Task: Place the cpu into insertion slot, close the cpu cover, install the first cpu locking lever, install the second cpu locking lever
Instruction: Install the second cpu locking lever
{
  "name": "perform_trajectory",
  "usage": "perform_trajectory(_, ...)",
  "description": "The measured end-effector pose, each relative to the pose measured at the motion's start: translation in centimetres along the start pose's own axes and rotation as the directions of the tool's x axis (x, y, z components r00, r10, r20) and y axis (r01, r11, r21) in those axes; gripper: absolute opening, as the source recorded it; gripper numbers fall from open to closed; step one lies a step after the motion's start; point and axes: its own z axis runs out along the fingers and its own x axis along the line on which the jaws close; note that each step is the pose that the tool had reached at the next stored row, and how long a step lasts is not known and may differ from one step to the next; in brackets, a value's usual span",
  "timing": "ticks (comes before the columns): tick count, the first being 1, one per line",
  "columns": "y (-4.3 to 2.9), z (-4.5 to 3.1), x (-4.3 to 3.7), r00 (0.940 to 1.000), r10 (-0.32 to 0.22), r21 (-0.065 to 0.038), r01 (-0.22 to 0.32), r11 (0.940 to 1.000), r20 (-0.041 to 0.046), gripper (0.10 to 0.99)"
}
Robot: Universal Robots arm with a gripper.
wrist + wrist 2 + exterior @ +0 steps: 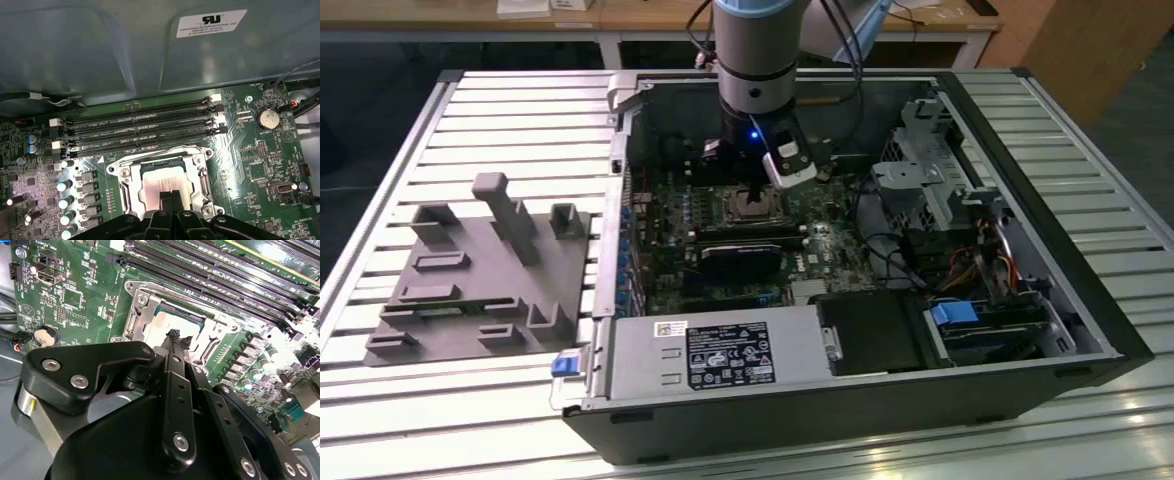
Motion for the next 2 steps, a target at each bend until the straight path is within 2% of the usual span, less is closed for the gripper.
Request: perform_trajectory(2,0.00,0.00,0.00,1.0000,0.000,0.000,0.000,1.0000,0.0000,0.102)
